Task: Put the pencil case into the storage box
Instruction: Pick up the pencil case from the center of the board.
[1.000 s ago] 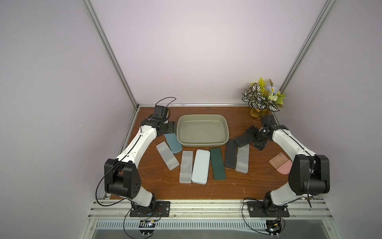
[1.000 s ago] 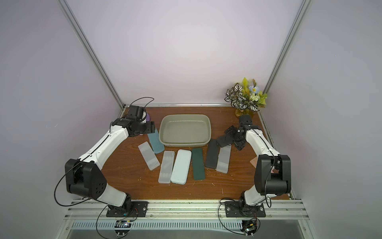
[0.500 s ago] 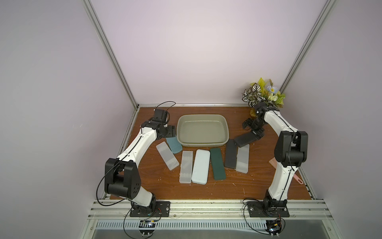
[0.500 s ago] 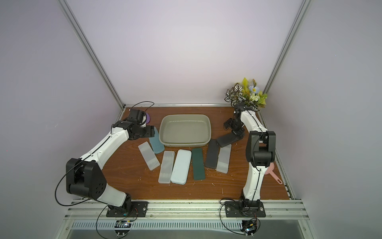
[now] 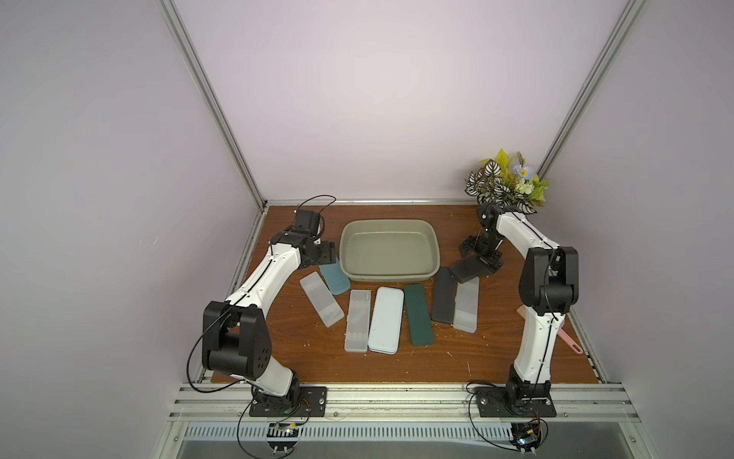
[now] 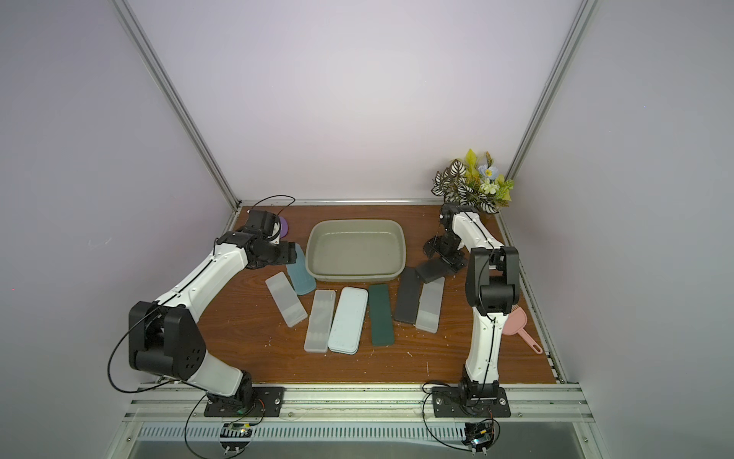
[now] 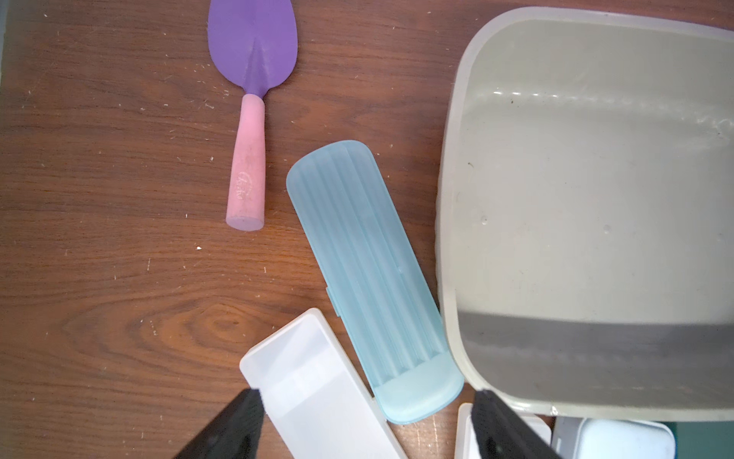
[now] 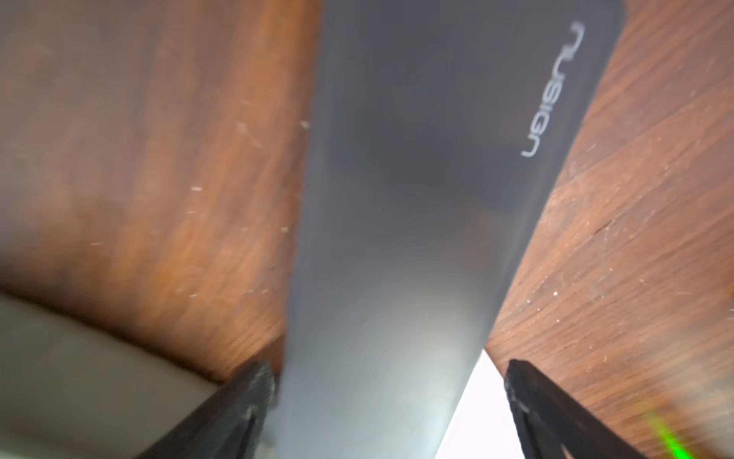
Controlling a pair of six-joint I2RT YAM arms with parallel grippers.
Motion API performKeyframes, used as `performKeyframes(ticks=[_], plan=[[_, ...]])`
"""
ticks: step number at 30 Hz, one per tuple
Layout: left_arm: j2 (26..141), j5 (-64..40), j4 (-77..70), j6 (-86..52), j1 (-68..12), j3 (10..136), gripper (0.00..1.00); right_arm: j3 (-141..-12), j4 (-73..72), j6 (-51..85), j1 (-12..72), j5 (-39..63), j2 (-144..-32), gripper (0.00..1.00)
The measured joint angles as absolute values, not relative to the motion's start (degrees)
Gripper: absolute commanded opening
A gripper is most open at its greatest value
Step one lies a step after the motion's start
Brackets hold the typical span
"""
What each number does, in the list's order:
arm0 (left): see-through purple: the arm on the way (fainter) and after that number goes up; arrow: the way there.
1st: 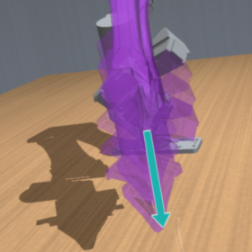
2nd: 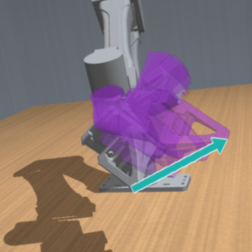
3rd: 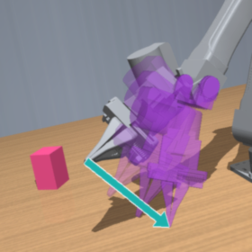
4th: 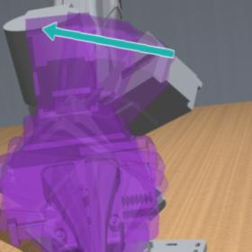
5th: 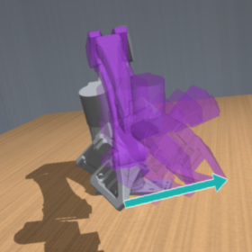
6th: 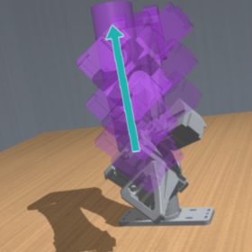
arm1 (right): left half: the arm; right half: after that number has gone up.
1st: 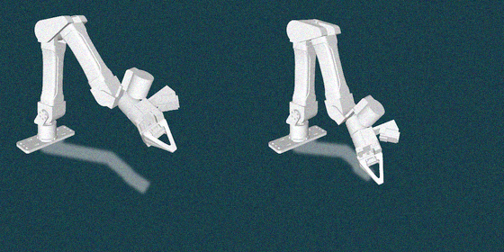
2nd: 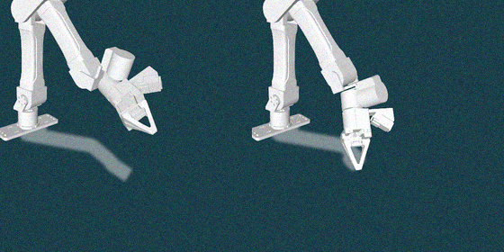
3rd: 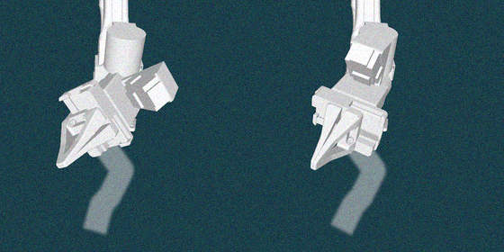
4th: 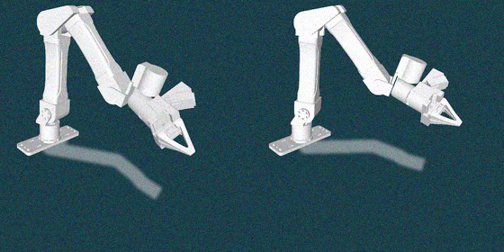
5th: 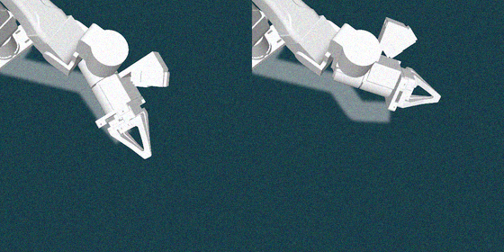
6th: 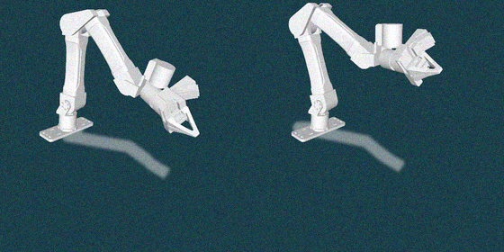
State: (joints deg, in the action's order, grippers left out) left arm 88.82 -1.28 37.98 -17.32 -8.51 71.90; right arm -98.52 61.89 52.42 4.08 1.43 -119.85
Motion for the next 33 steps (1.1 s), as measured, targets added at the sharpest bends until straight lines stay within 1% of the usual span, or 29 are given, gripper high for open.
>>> performKeyframes(ticks=[6,12,15,22,25,33], plan=[[89.7,-1.5,38.0,-17.3,-8.5,71.9,0.83,-96.7,61.8,52.5,4.1,1.2,-119.9,0.99],[90.0,-1.5,38.0,-17.1,-8.5,71.9,0.81,-97.1,61.7,52.5,4.1,0.4,-120.2,0.98],[90.1,-1.5,38.0,-17.0,-8.4,71.9,0.79,-96.4,60.9,52.5,4.0,0.3,-120.3,0.92],[90.1,-1.6,38.0,-16.9,-8.2,71.9,0.76,-90.2,58.0,52.3,3.9,0.2,-120.2,0.78],[90.1,-1.7,38.0,-16.9,-8.2,71.9,0.75,-89.9,57.8,52.1,3.9,0.2,-119.9,0.72],[90.1,-1.9,38.0,-16.9,-8.2,71.9,0.75,-88.1,57.4,50.5,3.8,-2.7,-113.7,0.61]])
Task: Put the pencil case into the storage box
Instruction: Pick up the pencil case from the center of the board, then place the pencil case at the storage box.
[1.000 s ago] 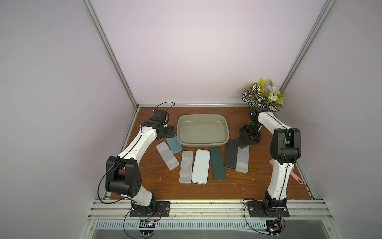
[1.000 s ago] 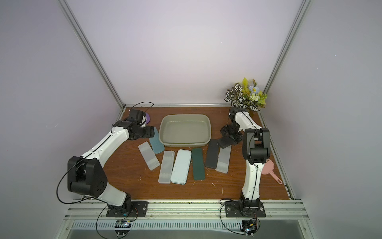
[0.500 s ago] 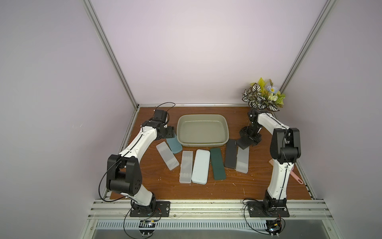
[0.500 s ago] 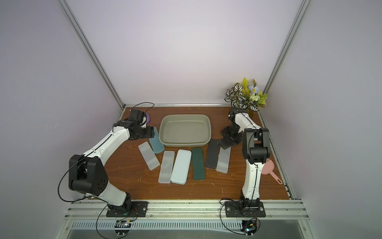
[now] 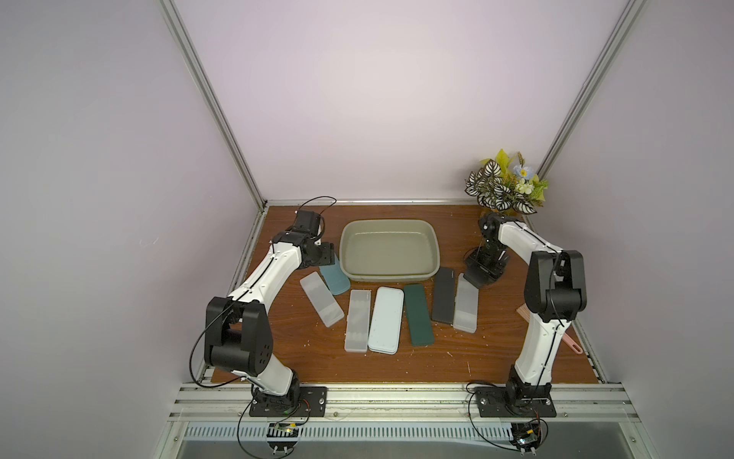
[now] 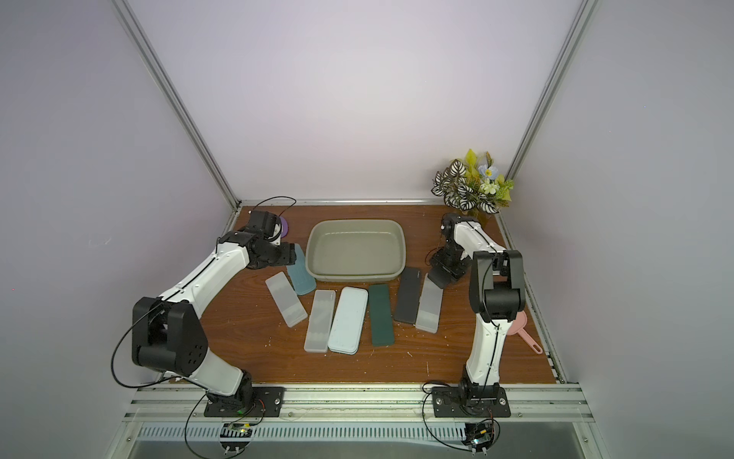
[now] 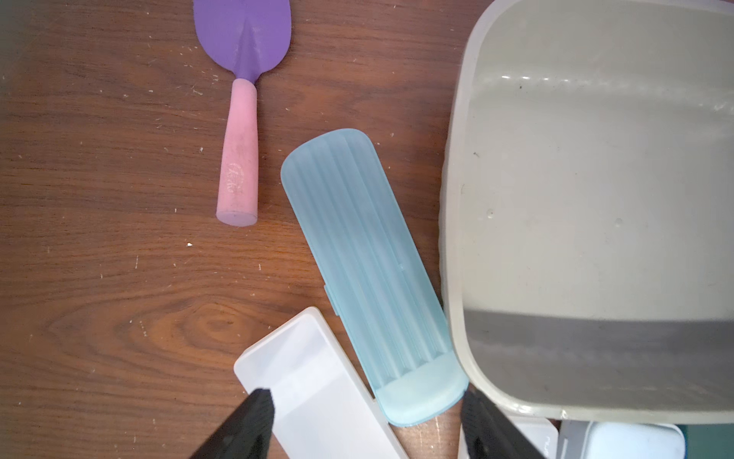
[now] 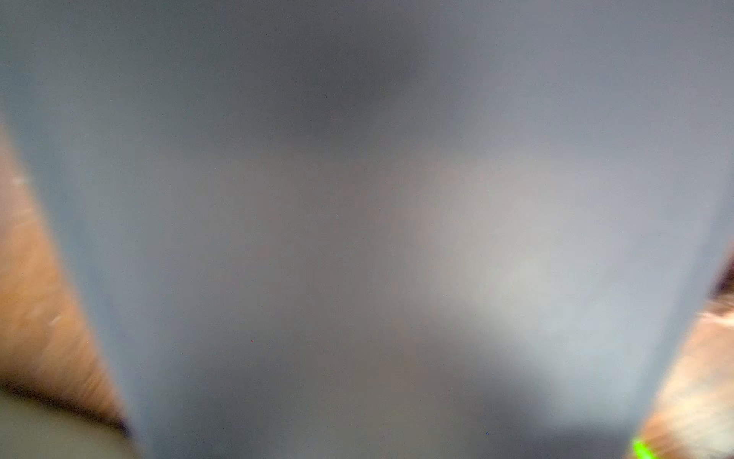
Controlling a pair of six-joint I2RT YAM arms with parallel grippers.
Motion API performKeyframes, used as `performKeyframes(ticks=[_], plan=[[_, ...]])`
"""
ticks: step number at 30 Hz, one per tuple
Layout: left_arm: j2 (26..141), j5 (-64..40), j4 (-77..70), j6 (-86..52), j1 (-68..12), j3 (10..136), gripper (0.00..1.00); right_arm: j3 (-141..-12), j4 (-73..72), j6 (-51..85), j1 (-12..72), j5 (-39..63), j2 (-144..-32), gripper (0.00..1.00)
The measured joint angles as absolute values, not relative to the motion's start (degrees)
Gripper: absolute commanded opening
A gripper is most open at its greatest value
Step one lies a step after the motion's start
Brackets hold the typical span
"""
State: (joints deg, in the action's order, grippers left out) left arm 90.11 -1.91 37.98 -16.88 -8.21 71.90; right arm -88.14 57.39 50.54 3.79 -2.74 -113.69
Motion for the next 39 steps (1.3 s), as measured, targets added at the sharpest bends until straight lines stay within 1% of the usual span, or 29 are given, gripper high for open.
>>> performKeyframes(ticks=[2,10,16,21,25,29,36,39], plan=[[90.1,-2.0,38.0,-16.9,-8.2,71.9,0.75,-87.7,57.3,49.8,3.8,-3.4,-111.5,0.59],[88.6,-2.4,38.0,-16.9,-8.2,71.9,0.75,-86.9,58.3,44.6,5.8,-8.5,-106.9,0.57],[84.6,-2.3,38.0,-16.9,-8.2,71.9,0.75,-91.4,60.8,37.6,14.2,-12.3,-106.1,0.57],[81.5,-2.3,38.3,-16.9,-8.2,71.8,0.75,-100.1,61.4,32.7,22.7,-13.1,-106.1,0.56],[79.6,-2.3,38.8,-17.2,-8.2,70.7,0.74,-107.4,61.7,30.7,27.5,-12.1,-106.9,0.56],[78.1,-2.3,39.3,-17.6,-8.2,69.1,0.74,-116.6,62.7,30.0,31.0,-11.5,-111.3,0.56],[76.1,-2.3,40.0,-18.5,-8.2,67.2,0.74,-134.3,66.7,30.3,34.8,-11.2,-128.4,0.56],[75.1,-2.3,40.1,-18.6,-8.2,66.7,0.74,-139.4,68.3,30.9,35.4,-11.0,-134.8,0.56]])
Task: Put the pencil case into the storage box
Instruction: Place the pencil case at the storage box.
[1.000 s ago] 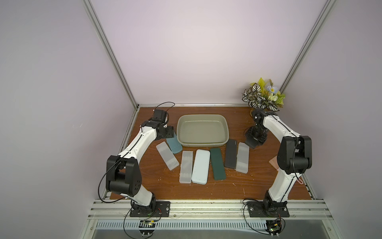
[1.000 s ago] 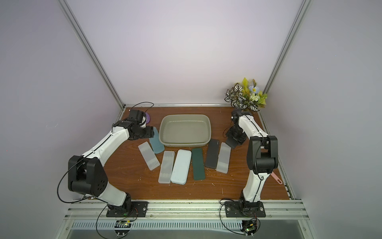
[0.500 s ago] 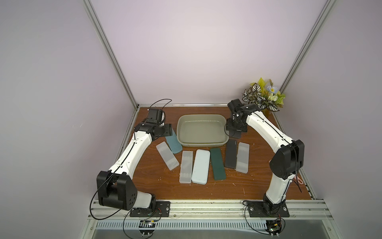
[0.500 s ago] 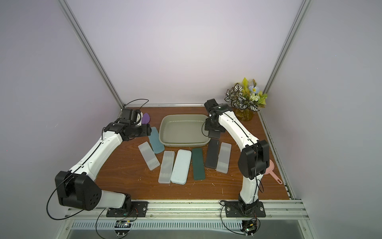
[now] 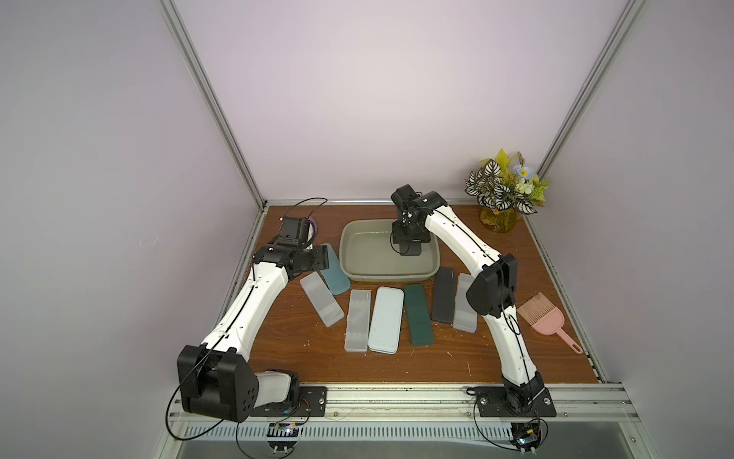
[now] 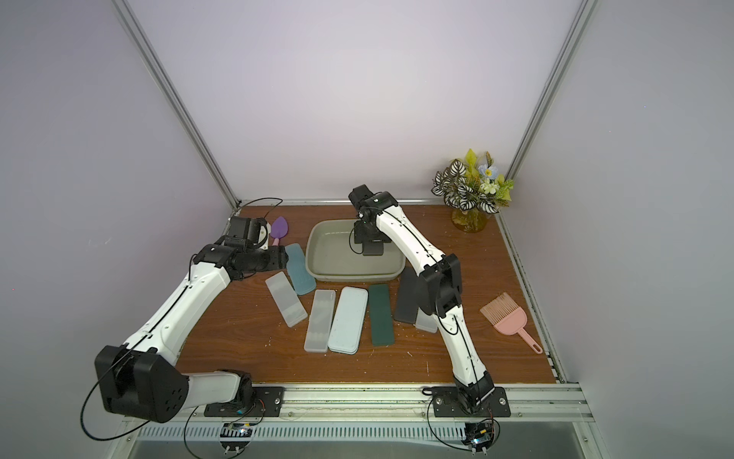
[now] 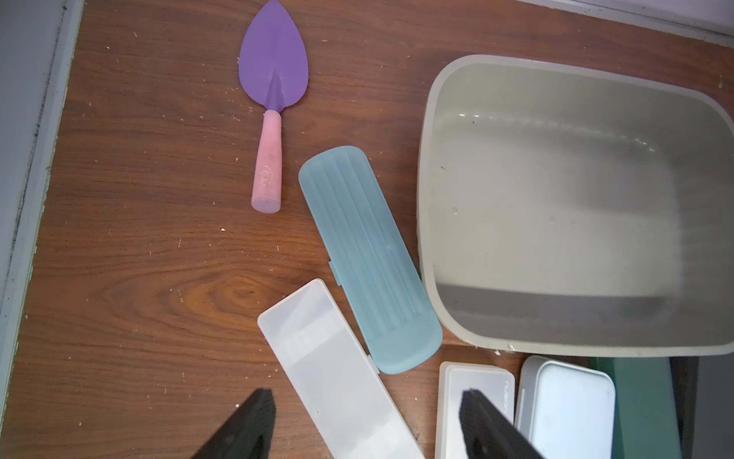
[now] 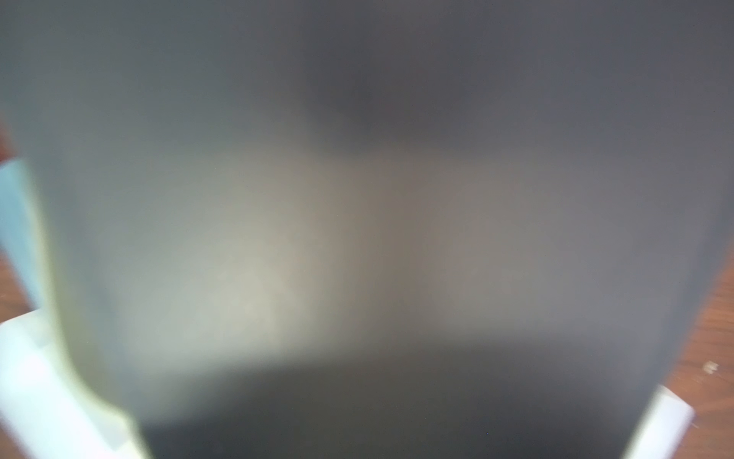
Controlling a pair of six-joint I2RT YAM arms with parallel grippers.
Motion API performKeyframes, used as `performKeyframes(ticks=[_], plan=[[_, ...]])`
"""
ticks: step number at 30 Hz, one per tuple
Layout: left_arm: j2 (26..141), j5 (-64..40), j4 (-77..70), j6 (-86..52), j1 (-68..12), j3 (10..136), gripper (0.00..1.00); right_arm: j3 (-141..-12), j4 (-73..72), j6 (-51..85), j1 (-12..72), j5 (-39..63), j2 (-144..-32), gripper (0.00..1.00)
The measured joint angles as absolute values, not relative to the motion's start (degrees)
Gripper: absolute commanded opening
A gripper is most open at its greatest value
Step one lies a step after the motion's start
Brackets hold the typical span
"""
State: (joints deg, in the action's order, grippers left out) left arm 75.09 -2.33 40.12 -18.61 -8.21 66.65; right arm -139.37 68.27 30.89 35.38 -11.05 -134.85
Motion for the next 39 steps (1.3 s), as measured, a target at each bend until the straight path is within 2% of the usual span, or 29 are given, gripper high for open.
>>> performKeyframes(ticks=[6,25,28,37,39], plan=[[74.3,-2.3,40.1,-18.7,-8.2,65.7,0.74,-141.1,70.3,31.7,35.0,-11.3,-140.0,0.56],[74.7,-2.3,40.1,-18.6,-8.2,64.5,0.74,-139.6,69.2,31.7,30.7,-11.2,-145.5,0.61],[75.2,-2.3,40.1,-18.6,-8.2,64.5,0.74,-138.9,69.0,31.4,30.4,-11.2,-146.8,0.67],[76.1,-2.3,40.1,-18.4,-8.2,64.5,0.74,-138.8,68.7,31.3,30.2,-11.3,-147.3,0.97],[76.2,-2.3,40.1,-18.4,-8.2,64.5,0.74,-138.8,68.6,31.3,30.2,-11.3,-147.3,0.99]])
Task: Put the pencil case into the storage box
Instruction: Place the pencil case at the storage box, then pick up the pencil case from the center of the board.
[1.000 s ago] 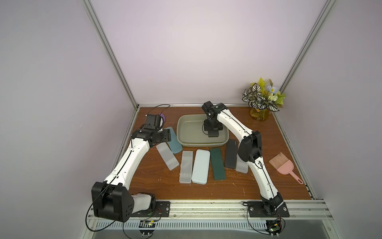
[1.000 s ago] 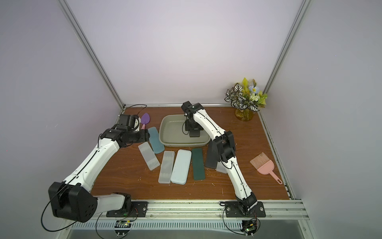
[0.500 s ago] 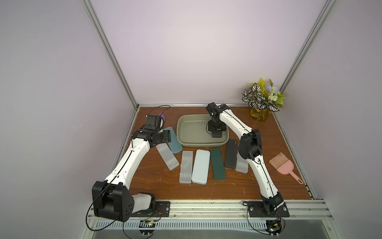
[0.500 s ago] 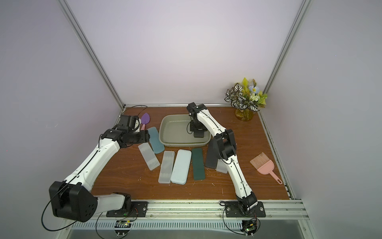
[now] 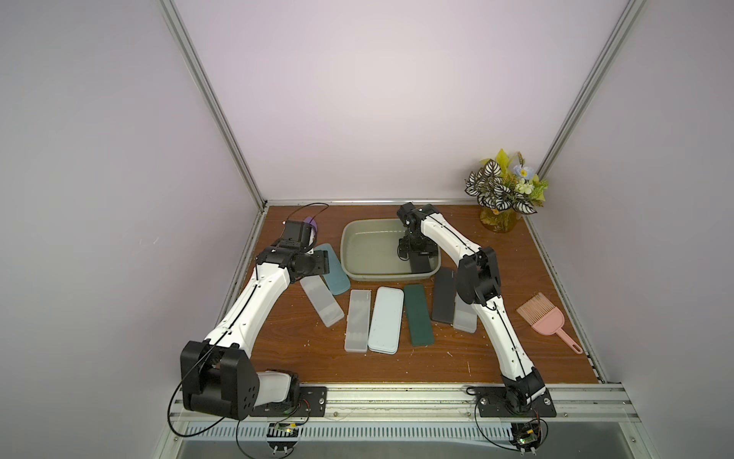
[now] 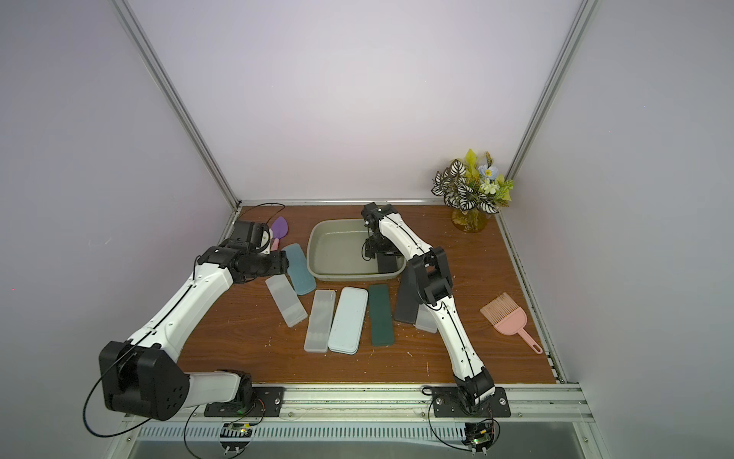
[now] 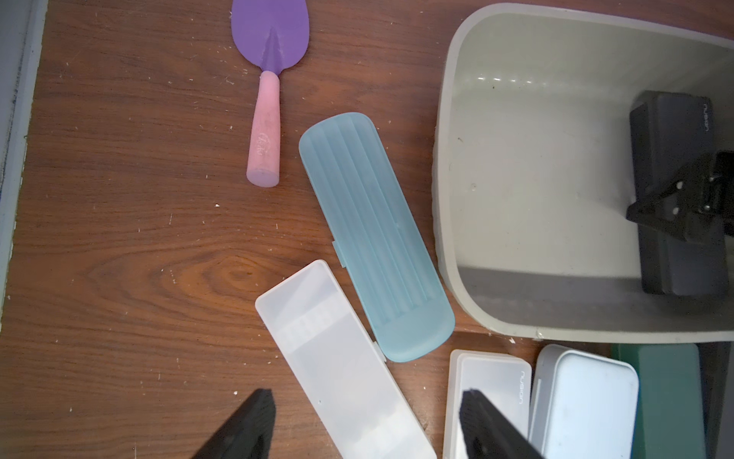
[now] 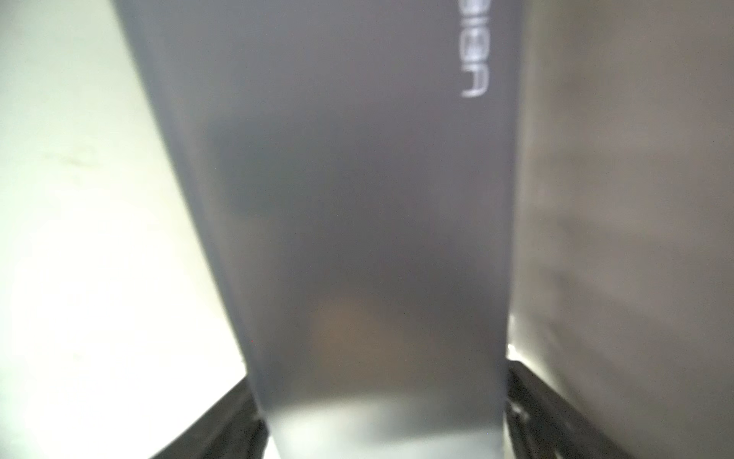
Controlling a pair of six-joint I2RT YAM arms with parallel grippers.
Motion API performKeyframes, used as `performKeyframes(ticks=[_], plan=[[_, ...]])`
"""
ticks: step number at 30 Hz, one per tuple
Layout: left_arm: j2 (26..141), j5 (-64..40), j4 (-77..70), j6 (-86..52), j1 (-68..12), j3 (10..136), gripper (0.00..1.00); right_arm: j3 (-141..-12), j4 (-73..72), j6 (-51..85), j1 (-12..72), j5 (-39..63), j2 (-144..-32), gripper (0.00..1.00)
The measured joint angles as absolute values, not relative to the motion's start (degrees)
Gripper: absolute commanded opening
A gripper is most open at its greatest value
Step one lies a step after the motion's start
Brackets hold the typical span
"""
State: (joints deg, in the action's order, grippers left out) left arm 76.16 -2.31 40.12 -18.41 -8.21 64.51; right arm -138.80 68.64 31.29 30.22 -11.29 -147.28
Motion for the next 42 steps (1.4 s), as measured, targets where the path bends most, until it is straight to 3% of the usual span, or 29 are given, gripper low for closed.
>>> performKeyframes(ticks=[10,16,26,34,42], plan=[[76.1,-2.3,40.1,-18.4,-8.2,64.5,0.74,-144.7,70.5,31.3,30.6,-12.6,-146.4,0.99],[76.1,-2.3,40.0,-19.4,-8.2,64.1,0.74,-145.2,71.4,31.4,32.3,-16.0,-134.0,0.99],[75.3,2.1,41.0,-28.9,-12.6,54.0,0.77,-112.6,65.5,31.3,36.5,-19.2,-103.4,0.99],[75.3,3.7,41.4,-37.6,-18.0,50.6,0.83,-90.6,58.0,30.3,35.8,-18.2,-94.0,0.99],[76.0,5.4,41.4,-43.0,-19.6,49.9,0.89,-84.4,53.0,29.5,35.3,-17.6,-88.6,0.99]])
